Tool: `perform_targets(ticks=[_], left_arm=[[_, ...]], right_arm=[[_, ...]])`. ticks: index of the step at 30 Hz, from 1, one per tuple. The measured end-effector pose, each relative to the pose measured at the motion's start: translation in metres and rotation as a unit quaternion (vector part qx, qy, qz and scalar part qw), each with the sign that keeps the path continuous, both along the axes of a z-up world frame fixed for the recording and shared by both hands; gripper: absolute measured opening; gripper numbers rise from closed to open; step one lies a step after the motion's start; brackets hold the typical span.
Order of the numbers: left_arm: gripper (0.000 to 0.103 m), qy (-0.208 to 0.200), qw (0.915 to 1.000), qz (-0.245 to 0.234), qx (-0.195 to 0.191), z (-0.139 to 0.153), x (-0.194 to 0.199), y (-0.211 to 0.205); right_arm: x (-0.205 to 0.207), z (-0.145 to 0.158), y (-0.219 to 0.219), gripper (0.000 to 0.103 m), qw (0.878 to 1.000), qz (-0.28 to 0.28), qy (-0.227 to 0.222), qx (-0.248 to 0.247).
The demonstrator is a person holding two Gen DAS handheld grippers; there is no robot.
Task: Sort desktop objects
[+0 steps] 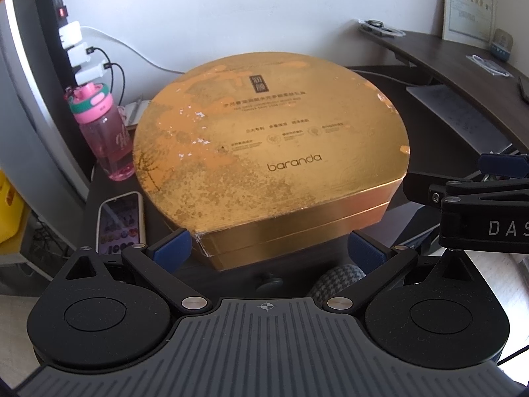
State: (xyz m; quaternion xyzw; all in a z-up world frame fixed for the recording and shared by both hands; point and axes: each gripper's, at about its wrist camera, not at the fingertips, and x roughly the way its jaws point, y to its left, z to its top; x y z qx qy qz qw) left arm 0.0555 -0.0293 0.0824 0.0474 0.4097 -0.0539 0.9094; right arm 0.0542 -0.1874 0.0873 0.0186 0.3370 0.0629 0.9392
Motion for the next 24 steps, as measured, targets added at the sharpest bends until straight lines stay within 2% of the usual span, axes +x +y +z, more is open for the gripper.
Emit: perform_targets(ticks=[24], left_arm=[[0.103, 0.0, 0.9999, 0.004, -0.015, -0.003, 0.003, 0.016]], right_arm=[[0.002, 0.001, 0.015, 0.102, 1.0, 0.009, 0.004, -0.016]])
